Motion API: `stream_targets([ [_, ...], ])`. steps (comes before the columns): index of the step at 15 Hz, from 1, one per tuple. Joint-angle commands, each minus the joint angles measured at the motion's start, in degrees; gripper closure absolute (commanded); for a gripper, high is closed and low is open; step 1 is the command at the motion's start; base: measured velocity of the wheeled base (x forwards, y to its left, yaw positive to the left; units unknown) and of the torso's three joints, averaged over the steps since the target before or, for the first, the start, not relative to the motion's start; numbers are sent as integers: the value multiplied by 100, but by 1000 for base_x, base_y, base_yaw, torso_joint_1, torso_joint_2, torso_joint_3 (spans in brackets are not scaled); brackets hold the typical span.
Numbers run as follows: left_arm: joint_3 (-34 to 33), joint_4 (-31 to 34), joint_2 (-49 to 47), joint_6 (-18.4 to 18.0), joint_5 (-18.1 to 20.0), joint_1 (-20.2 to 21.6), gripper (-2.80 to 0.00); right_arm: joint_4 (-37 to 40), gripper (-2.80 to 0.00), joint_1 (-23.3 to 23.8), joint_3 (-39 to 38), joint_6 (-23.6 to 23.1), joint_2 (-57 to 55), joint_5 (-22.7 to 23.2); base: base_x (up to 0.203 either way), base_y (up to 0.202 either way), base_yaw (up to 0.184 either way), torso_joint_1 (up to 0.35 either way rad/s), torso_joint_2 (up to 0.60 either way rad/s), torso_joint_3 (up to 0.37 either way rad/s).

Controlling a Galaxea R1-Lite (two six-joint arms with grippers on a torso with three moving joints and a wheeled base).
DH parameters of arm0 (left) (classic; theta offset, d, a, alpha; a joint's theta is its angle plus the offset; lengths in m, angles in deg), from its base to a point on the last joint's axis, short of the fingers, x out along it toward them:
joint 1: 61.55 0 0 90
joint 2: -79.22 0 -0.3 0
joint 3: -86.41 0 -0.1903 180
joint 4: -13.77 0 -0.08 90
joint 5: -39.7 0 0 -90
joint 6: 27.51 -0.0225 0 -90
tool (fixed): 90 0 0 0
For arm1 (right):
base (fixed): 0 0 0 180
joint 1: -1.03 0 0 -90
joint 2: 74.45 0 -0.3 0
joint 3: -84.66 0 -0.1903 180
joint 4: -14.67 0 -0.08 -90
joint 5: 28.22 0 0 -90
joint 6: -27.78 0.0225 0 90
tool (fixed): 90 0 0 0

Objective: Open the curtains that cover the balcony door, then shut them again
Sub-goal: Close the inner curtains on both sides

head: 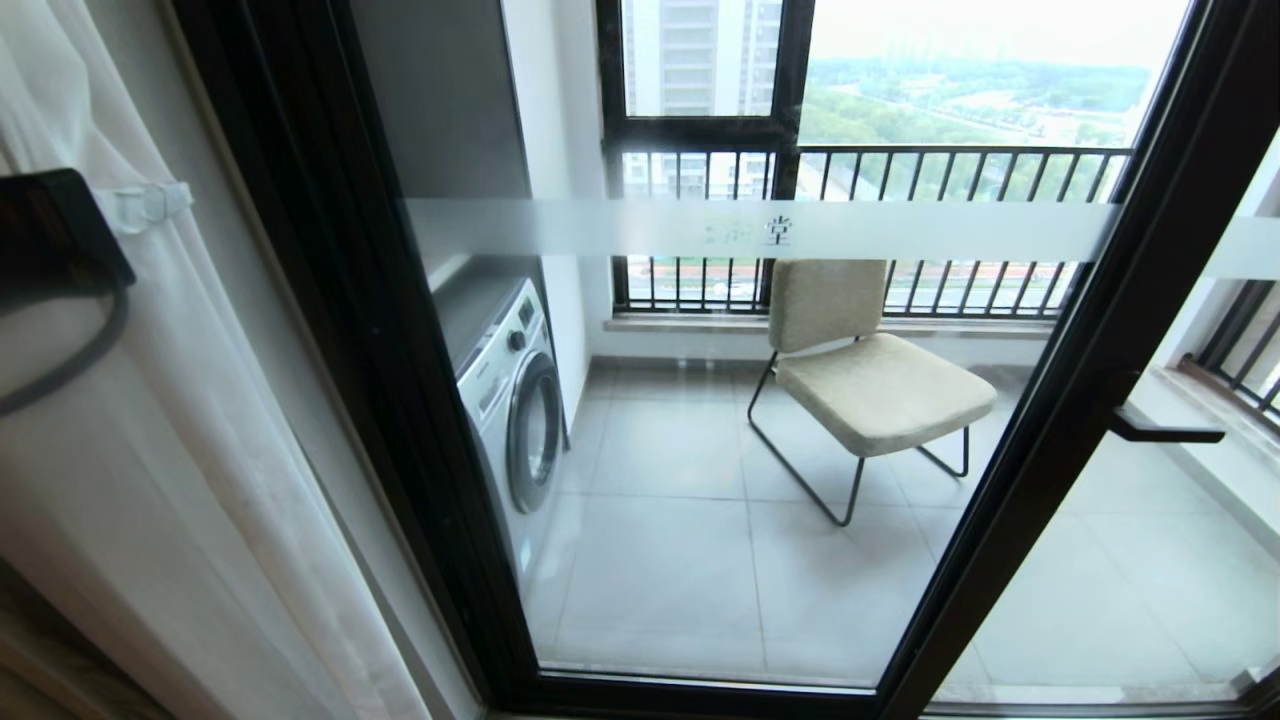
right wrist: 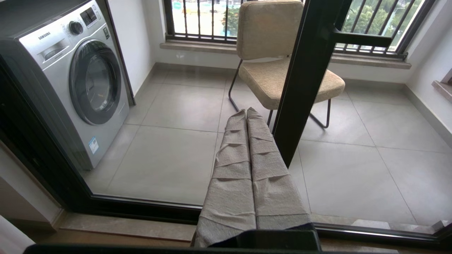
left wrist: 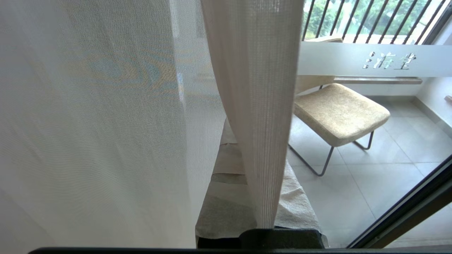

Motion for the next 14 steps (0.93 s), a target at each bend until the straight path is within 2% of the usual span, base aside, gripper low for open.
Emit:
stream_targets([
  [1, 1, -16, -12, 1, 3, -11, 0, 0, 0, -2, 0, -3, 2, 2, 0, -186, 3, 3, -1, 2],
  [14, -43, -78, 15, 10, 3, -37, 0, 0, 0, -2, 0, -3, 2, 2, 0, -191, 1, 3, 3, 3],
])
